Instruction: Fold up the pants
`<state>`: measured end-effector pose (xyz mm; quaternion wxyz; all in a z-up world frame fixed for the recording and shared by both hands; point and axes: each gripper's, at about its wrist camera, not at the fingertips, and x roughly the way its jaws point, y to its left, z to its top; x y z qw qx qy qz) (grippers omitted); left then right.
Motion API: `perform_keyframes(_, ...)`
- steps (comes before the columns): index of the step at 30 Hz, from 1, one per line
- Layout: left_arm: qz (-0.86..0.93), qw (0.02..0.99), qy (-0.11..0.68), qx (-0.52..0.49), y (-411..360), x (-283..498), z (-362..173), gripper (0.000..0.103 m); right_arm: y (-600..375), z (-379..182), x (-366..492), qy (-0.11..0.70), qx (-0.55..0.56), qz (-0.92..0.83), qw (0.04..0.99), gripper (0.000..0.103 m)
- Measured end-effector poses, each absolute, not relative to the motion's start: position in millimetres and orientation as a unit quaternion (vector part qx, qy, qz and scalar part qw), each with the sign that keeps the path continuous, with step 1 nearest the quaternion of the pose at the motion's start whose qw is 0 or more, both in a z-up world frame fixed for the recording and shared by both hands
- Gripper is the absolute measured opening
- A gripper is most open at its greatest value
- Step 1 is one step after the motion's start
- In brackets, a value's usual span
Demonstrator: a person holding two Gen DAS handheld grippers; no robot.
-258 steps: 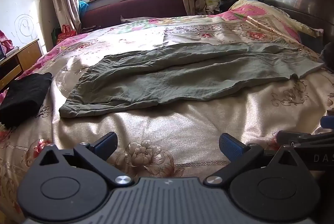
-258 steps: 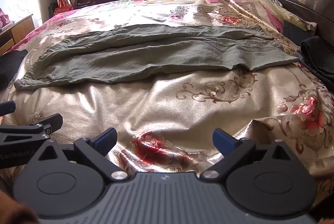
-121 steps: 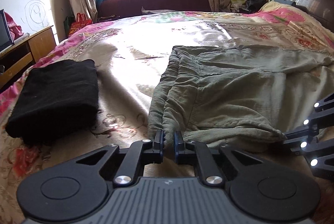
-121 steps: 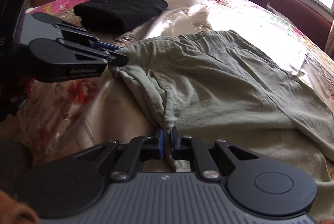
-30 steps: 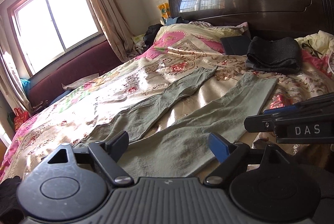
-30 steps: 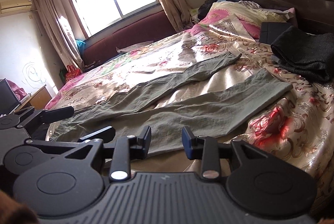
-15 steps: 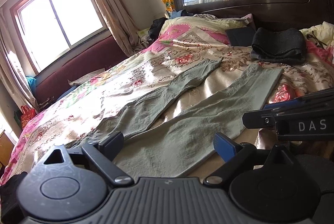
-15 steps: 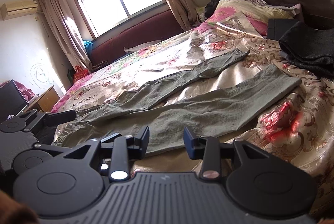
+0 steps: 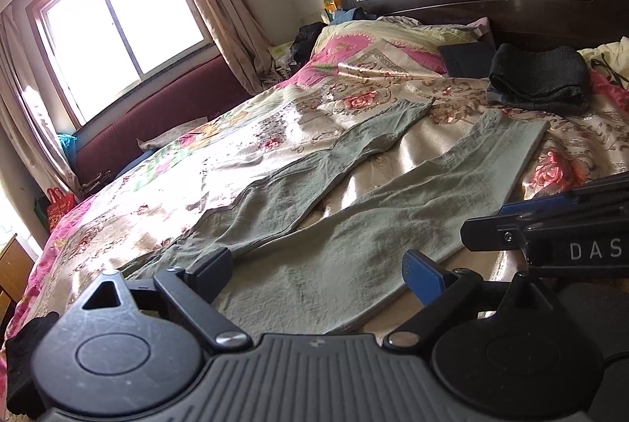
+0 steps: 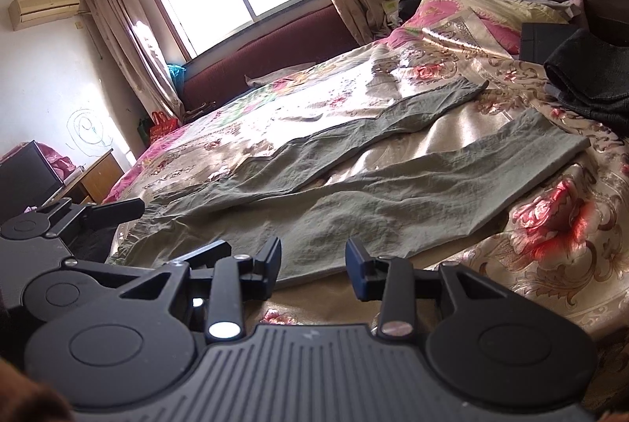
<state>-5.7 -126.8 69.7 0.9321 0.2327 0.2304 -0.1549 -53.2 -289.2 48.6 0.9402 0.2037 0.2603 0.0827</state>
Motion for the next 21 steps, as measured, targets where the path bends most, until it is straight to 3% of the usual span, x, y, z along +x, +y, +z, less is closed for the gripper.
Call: perform_keyframes(21,-0.122,0.927,0.230,0.269,-151,-12,85,0.103,-314,45,-61,0.240,0.247,0.110,0.932,0.039)
